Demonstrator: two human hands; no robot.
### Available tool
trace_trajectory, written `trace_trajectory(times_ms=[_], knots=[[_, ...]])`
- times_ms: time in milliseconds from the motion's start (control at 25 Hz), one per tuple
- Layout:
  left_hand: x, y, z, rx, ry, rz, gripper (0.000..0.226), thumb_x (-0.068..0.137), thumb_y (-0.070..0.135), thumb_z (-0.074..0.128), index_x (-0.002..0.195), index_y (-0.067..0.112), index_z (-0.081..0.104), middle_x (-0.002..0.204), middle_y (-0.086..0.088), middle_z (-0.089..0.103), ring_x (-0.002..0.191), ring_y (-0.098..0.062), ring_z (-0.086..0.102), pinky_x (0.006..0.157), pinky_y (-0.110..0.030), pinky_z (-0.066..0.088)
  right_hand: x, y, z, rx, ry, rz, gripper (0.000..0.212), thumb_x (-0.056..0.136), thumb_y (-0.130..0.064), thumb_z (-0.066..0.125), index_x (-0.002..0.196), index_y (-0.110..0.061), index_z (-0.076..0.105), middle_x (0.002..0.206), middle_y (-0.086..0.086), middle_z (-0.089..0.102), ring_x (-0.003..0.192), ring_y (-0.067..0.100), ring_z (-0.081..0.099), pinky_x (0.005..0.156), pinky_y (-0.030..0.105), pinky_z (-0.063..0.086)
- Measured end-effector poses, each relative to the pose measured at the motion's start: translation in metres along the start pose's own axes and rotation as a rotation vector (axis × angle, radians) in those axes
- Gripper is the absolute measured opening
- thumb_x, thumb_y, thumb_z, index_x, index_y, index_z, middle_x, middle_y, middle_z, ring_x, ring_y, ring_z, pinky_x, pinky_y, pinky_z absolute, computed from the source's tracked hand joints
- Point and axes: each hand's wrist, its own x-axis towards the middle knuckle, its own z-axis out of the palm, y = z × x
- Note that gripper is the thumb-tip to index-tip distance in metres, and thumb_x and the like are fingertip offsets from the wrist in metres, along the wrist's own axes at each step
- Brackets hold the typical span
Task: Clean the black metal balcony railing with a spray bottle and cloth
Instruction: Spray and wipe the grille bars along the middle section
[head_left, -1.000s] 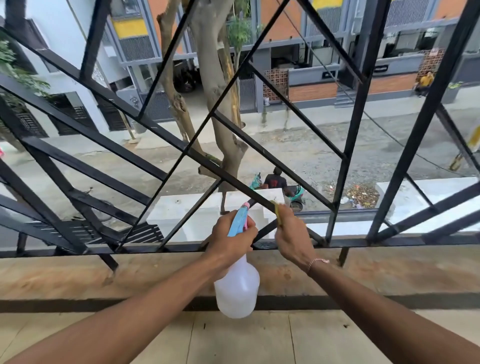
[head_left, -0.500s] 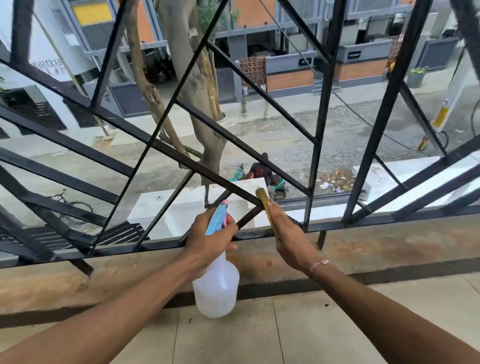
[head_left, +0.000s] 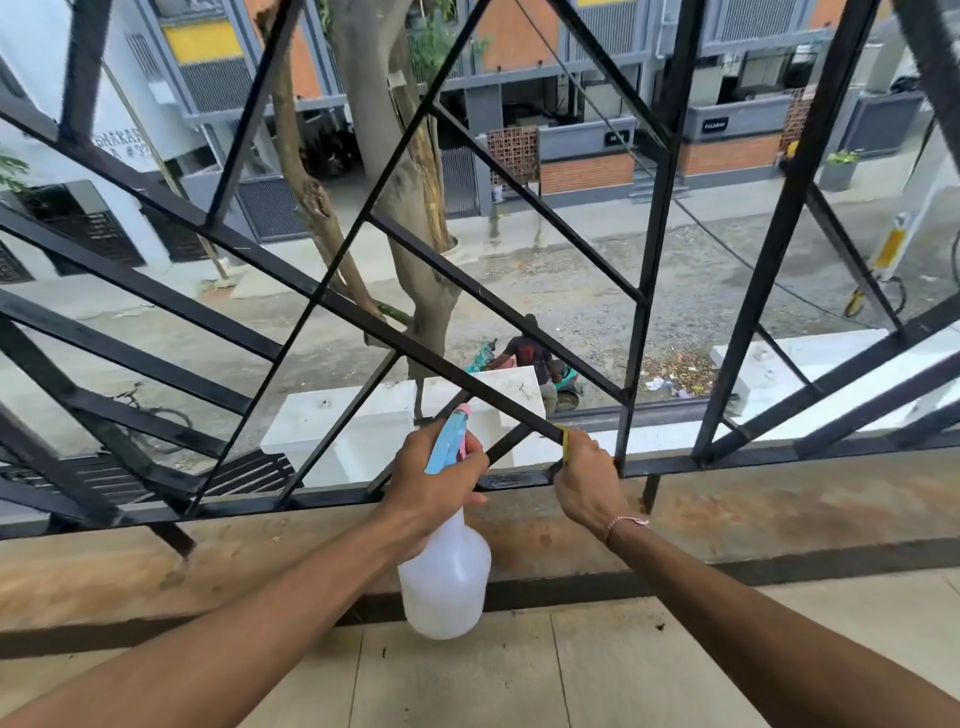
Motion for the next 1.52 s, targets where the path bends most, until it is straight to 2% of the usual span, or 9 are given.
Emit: trace_trajectory(times_ms=[200,320,480,680,800,920,1280,1400,1520], knots=[[0.002,0.007,-0.015,-0.025,0.047,0.036,0.005,0.091,0.011,0.071,0.094,0.014,0.068,0.091,-0.01,0.061,0.085,-0.022,0.064,0.068,-0.036,0.065,0.009,-0.066,0.002,-0.06,-0.024,-0.16,0.027,0.085,0.001,0.046,0.112,-0.002,0.051,0.115,0.02,0.06,0.106,0.039,0.056,0.091,0.052,0.048],[0.0,0.012,-0.031,-0.017,0.078,0.086,0.008,0.09,0.008,0.07,0.087,0.014,0.066,0.08,-0.006,0.059,0.074,-0.017,0.059,0.053,-0.026,0.057,0.012,-0.116,-0.01,-0.105,-0.099,-0.234,0.024,0.089,-0.004,0.049,0.113,0.0,0.05,0.118,0.021,0.059,0.109,0.04,0.055,0.081,0.041,0.043],[0.002,0.017,-0.05,-0.107,0.125,0.083,0.01,0.089,0.007,0.069,0.085,0.016,0.07,0.079,-0.015,0.063,0.075,-0.021,0.06,0.064,-0.047,0.062,0.007,-0.177,-0.034,-0.059,-0.169,-0.338,0.014,0.089,0.0,0.05,0.102,-0.004,0.052,0.112,0.023,0.062,0.104,0.041,0.057,0.069,0.032,0.029],[-0.002,0.028,-0.065,-0.166,0.164,0.096,0.016,0.092,0.003,0.063,0.088,0.018,0.068,0.082,-0.007,0.062,0.076,-0.02,0.057,0.052,-0.02,0.051,0.012,-0.203,-0.053,0.274,-0.243,-0.567,0.056,0.093,0.006,0.044,0.146,-0.012,0.05,0.124,0.004,0.067,0.11,0.022,0.062,0.085,0.031,0.046],[-0.004,0.036,-0.068,-0.149,0.126,0.091,0.008,0.09,0.01,0.067,0.083,0.014,0.067,0.075,-0.003,0.059,0.074,-0.019,0.058,0.058,-0.028,0.056,0.002,-0.196,-0.068,0.74,-0.271,-0.373,0.035,0.101,-0.001,0.045,0.117,-0.017,0.071,0.082,0.002,0.071,0.077,0.013,0.06,0.067,0.029,0.048],[-0.007,0.058,-0.066,-0.118,0.066,0.14,0.016,0.087,0.013,0.072,0.073,0.018,0.067,0.065,0.003,0.057,0.07,-0.014,0.06,0.059,-0.031,0.059,-0.003,-0.183,-0.089,1.029,-0.245,0.05,0.023,0.1,-0.005,0.05,0.094,-0.015,0.07,0.085,0.018,0.072,0.079,0.028,0.068,0.07,0.043,0.059],[-0.019,0.099,-0.036,0.015,0.157,0.266,0.021,0.082,0.021,0.072,0.069,0.01,0.06,0.06,0.0,0.053,0.059,-0.015,0.051,0.054,-0.031,0.044,-0.004,-0.129,-0.212,0.377,-0.063,0.066,0.016,0.097,-0.019,0.056,0.091,-0.006,0.064,0.086,0.02,0.068,0.074,0.03,0.067,0.066,0.043,0.059],[-0.02,0.106,-0.029,0.061,0.188,0.304,0.024,0.081,0.023,0.072,0.071,0.005,0.059,0.058,0.001,0.052,0.057,-0.015,0.047,0.056,-0.03,0.039,-0.003,-0.129,-0.209,0.174,0.086,-0.068,0.026,0.098,-0.019,0.051,0.083,-0.002,0.064,0.08,0.021,0.067,0.07,0.031,0.063,0.062,0.038,0.053],[-0.02,0.113,-0.024,0.077,0.197,0.302,0.025,0.08,0.02,0.073,0.064,0.007,0.058,0.056,0.001,0.053,0.054,-0.015,0.048,0.054,-0.03,0.044,0.002,-0.13,-0.163,0.082,0.013,-0.181,0.023,0.097,-0.014,0.044,0.091,-0.004,0.064,0.092,0.022,0.068,0.078,0.033,0.062,0.071,0.043,0.051]])
